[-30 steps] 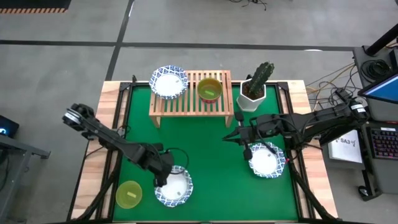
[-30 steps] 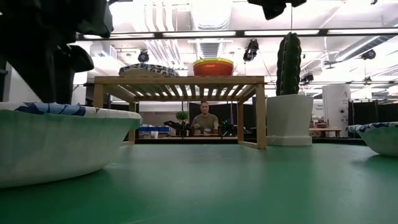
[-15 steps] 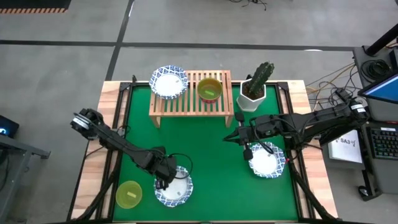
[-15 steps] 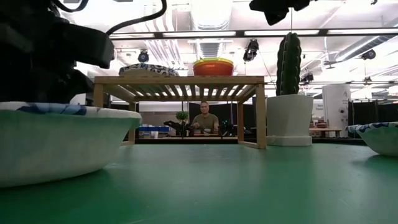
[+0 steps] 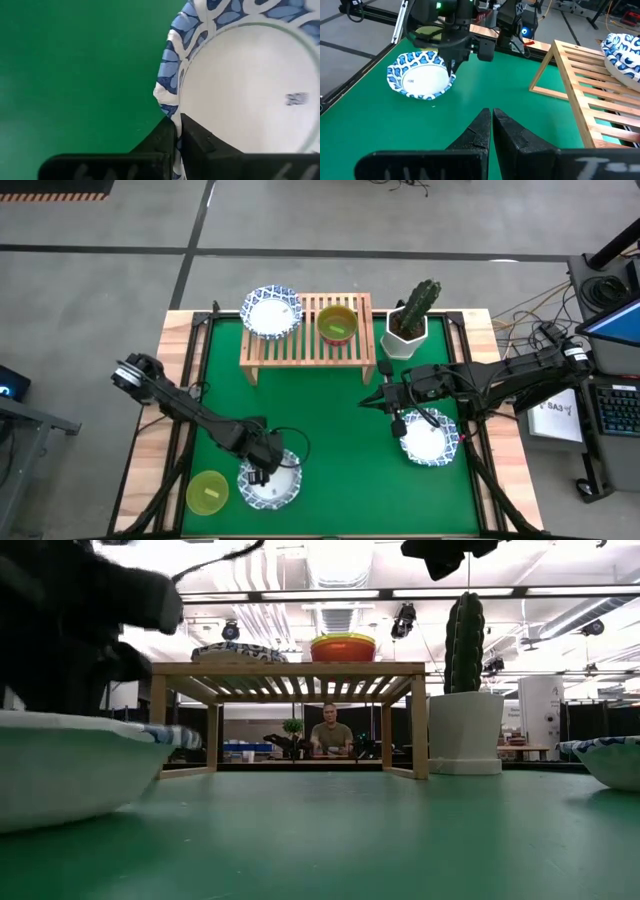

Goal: Place and stack bowls onto a shelf
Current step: Stack the left white and blue bowl on top of the white and blue bowl on the shelf

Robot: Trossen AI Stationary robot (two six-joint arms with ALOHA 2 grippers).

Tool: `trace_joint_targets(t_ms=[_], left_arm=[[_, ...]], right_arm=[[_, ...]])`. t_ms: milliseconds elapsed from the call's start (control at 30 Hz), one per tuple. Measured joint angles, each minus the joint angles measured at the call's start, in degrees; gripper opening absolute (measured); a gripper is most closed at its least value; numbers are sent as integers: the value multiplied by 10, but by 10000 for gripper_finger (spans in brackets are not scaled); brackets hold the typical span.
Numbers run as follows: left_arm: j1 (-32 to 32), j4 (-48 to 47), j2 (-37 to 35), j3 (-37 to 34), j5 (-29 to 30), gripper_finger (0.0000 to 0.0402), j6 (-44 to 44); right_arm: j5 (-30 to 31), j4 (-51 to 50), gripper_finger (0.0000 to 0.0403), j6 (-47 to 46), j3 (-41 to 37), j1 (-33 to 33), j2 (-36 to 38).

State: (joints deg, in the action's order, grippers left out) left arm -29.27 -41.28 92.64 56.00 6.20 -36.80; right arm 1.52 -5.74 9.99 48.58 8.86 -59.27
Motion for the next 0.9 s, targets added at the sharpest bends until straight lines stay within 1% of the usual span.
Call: trace_joint_targets(t_ms=[133,267,367,500,567,667,700,733,767,800,833,900], left_arm=[[1,-3,-37,23,-2,1,25],[14,-22,-95,57,5,0,55],[41,-57,-144,90,47,0,69],[103,-124,-200,152,154,0,73],[146,-158,-221,191,207,0,74],[228,-206,-237,248,292,0,82],[259,-219,-240,266,316,0,87],[295,-228,-241,283,328,0,100],[332,-233,-242,298,330,0,119],[373,-235,-241,313,320,0,139],[416,-234,-239,326,299,0,158],[508,-235,-230,348,226,0,185]], right_arm=[[0,0,9,0,0,0,0],[0,0,9,0,0,0,0],[0,0,9,0,0,0,0],[0,0,9,0,0,0,0],[0,0,9,0,0,0,0],[0,1,9,1,0,0,0],[0,0,9,1,0,0,0],[0,1,9,2,0,0,0],[0,1,9,2,0,0,0],[0,1,9,3,0,0,0],[0,1,9,3,0,0,0],[0,1,9,3,0,0,0]])
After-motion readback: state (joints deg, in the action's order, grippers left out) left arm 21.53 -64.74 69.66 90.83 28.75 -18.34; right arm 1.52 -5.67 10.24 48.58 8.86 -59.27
